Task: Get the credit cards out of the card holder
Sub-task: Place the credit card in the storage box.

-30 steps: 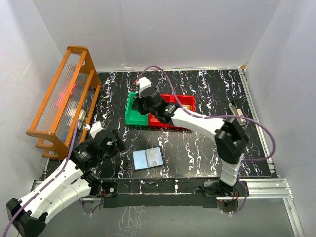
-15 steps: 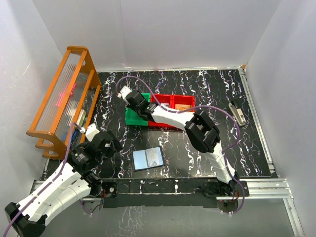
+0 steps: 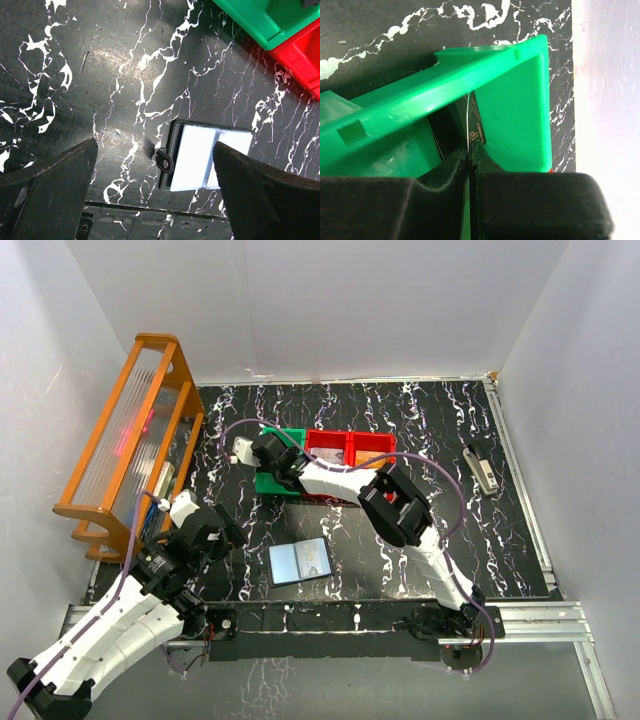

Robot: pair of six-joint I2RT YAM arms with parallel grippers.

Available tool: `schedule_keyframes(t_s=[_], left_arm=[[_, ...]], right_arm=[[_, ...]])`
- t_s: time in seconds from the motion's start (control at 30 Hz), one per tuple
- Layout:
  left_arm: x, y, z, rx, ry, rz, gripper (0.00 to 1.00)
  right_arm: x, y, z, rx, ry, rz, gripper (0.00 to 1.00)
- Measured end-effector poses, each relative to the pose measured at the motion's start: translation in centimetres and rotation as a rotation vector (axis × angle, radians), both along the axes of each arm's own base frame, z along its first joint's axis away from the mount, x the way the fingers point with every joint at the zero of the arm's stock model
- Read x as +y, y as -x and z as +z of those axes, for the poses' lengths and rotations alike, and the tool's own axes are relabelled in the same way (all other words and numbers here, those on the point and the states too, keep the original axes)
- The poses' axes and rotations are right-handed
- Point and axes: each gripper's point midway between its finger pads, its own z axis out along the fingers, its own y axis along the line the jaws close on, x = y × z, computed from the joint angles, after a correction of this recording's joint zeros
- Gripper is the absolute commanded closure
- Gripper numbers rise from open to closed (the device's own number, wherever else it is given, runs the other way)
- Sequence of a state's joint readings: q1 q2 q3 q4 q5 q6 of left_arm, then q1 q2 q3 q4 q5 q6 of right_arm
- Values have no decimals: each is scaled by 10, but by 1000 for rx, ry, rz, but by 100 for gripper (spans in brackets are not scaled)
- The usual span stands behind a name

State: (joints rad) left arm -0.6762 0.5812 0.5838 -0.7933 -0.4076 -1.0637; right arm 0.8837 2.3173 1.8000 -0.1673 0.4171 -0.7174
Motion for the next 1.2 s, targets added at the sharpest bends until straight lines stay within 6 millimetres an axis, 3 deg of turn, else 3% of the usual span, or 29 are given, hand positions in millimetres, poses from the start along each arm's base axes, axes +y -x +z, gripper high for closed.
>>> schedule_keyframes(t_s=[0.23,0.27,0.33,0.43,0.83,0.97,1.1,1.2], left_arm=[[0,0,7,-17,13,1,2],[0,0,7,-16,13,1,1],[1,1,6,-13,11,1,2],[1,1,6,-12,10,0,1],[-4,3,1,20,5,-30,1],[-11,3,0,32,19,-55,1],[-21,2,1,41,42,-99,2],[-32,2,2,45,70,-143,2]], right_arm=[[-2,-5,-20,-16,96,46,90],[-2,-6,-19,-21,101,47,87],[-3,-8,-18,-22,109,51,69],[-2,-10,-13,-27,100,48,60],[3,0,-17,62,35,56,53],[4,4,1,65,-29,42,53],[3,11,37,62,-172,-13,51],[-7,28,72,84,-336,-79,49]])
